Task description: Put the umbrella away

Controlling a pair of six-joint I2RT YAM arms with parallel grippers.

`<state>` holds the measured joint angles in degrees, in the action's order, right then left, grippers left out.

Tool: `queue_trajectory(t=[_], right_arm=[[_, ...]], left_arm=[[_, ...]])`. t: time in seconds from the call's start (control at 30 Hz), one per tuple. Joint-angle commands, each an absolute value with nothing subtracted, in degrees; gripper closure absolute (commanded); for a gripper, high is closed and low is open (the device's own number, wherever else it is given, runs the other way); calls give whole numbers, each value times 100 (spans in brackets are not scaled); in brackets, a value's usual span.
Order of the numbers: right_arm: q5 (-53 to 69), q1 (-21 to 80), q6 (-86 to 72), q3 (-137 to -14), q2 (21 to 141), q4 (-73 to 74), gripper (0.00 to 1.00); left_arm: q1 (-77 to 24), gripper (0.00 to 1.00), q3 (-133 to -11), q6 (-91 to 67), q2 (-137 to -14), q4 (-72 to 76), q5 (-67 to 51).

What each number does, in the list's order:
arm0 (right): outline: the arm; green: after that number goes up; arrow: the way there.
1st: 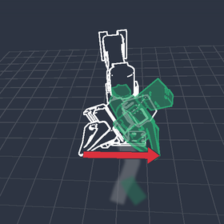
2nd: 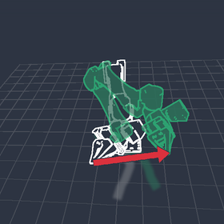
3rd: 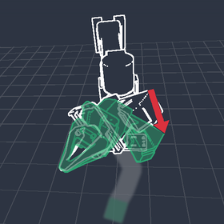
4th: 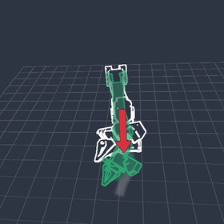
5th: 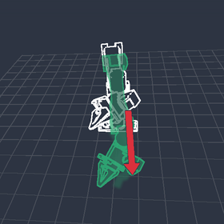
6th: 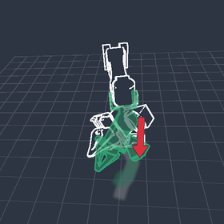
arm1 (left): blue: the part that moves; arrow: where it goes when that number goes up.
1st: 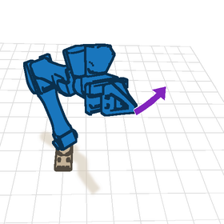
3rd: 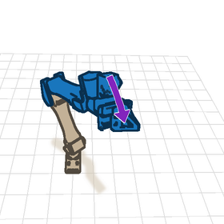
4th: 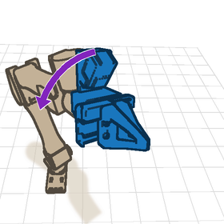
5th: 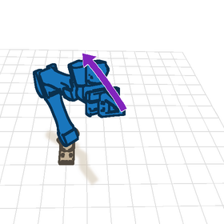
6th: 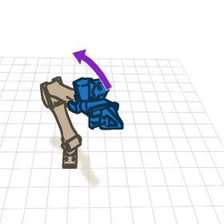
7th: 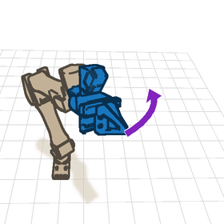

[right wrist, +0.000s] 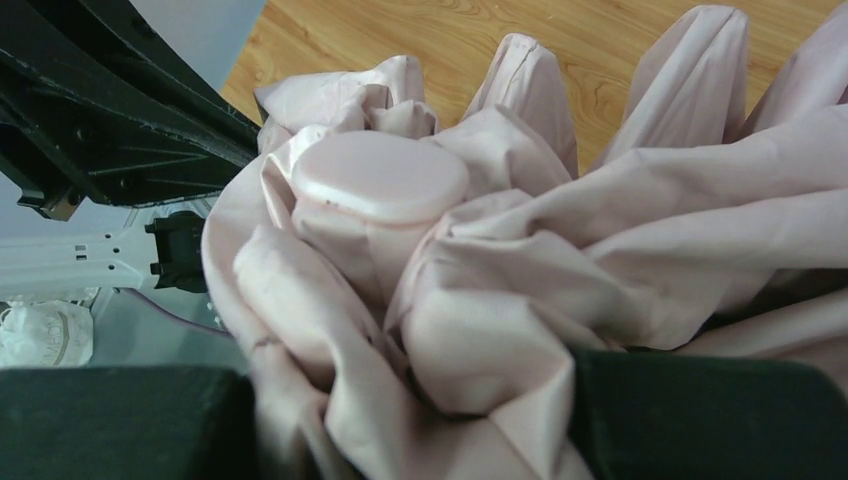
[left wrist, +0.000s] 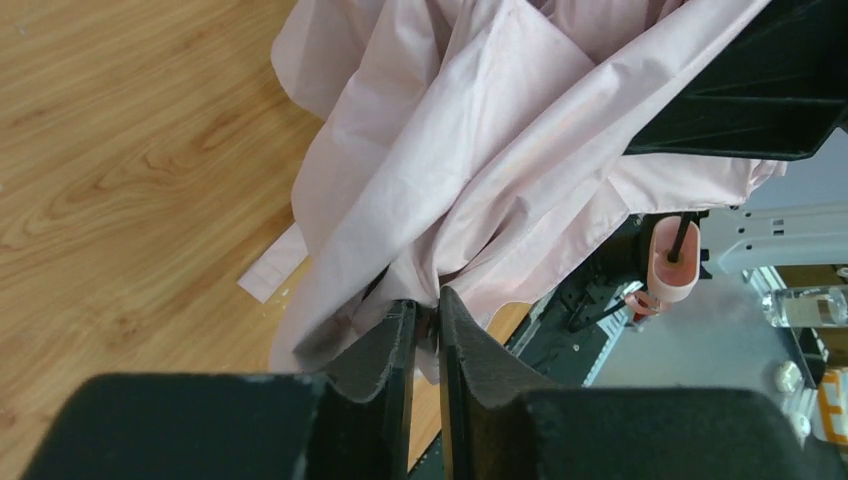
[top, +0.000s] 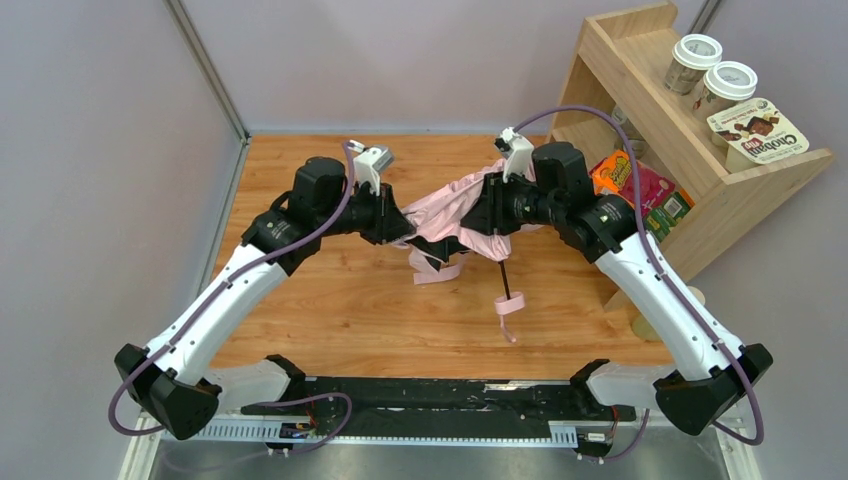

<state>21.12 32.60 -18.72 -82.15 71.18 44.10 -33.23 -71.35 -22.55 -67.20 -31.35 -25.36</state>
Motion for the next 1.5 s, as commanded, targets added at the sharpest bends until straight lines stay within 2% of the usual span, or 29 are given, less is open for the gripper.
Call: queue_trajectory(t=[0.0, 0.07, 0.27, 0.43, 0.53, 0.57, 0.6, 0.63, 0.67, 0.73, 0.77, 0.83, 0.9, 1.0, 1.1, 1.17, 1.33, 1.4, 1.47], right_arm=[[1961, 3331, -1591, -8499, 7102, 4297, 100], [1820, 3322, -1503, -8473, 7102, 4315, 100], [2021, 3313, -1503, -8411, 7084, 4228, 100], [2145, 3313, -1468, -8534, 7110, 4228, 100], [2153, 3313, -1476, -8657, 7163, 4289, 100], [2162, 3305, -1468, -8709, 7180, 4280, 100], [2153, 3322, -1468, -8745, 7207, 4280, 100], [2171, 3322, -1459, -8806, 7233, 4280, 100], [2188, 3322, -1468, -8885, 7277, 4289, 100], [2241, 3366, -1477, -9060, 7365, 4289, 100], [2259, 3384, -1477, -9166, 7400, 4306, 100], [2259, 3462, -1407, -9482, 7567, 4377, 100], [2110, 3498, -1266, -9807, 7751, 4473, 100], [1392, 3524, -819, -10658, 8172, 4763, 100], [302, 3524, -38, -11616, 8770, 4975, 100], [-735, 3524, 603, -12030, 9077, 4713, 100], [-2457, 3664, 2536, -13067, 10114, 3789, 100], [-3423, 3936, 3511, -12913, 10449, 3133, 100], [-4338, 4244, 4697, -12177, 10678, 2063, 100]], left_arm=[[-3296, 89, -7427, -1996, -6443, -3006, -2513], [-3287, 100, -7374, -1855, -6250, -2997, -2584], [-3208, 100, -6733, -1784, -5318, -2515, -2610], [-3199, 100, -6487, -1898, -4949, -2627, -2094], [-3191, 74, -6434, -1977, -4826, -2997, -1671], [-3190, 61, -6390, -1995, -4790, -2962, -1696], [-3190, 53, -6311, -2108, -4747, -2945, -1740], [-3190, 38, -6267, -2170, -4737, -2892, -1784], [-3199, 35, -6180, -2275, -4746, -2848, -1923], [-3199, 31, -5996, -2460, -4798, -2602, -2143], [-3191, 34, -5951, -2496, -4842, -2462, -2162], [-3199, 46, -5941, -2505, -5088, -2601, -1961], [-3190, 49, -6125, -2461, -5281, -3144, -1120], [-3155, 45, -6311, -2478, -5309, -3725, -21], [-3146, 37, -6118, -2505, -4705, -3604, 701], [-3146, 32, -5959, -2487, -4203, -3490, 895], [-3155, 30, -5809, -2505, -3289, -3603, 1116], [-3146, 30, -5775, -2619, -3060, -3761, 1151], [-3155, 30, -5713, -2733, -2840, -3867, 1143]])
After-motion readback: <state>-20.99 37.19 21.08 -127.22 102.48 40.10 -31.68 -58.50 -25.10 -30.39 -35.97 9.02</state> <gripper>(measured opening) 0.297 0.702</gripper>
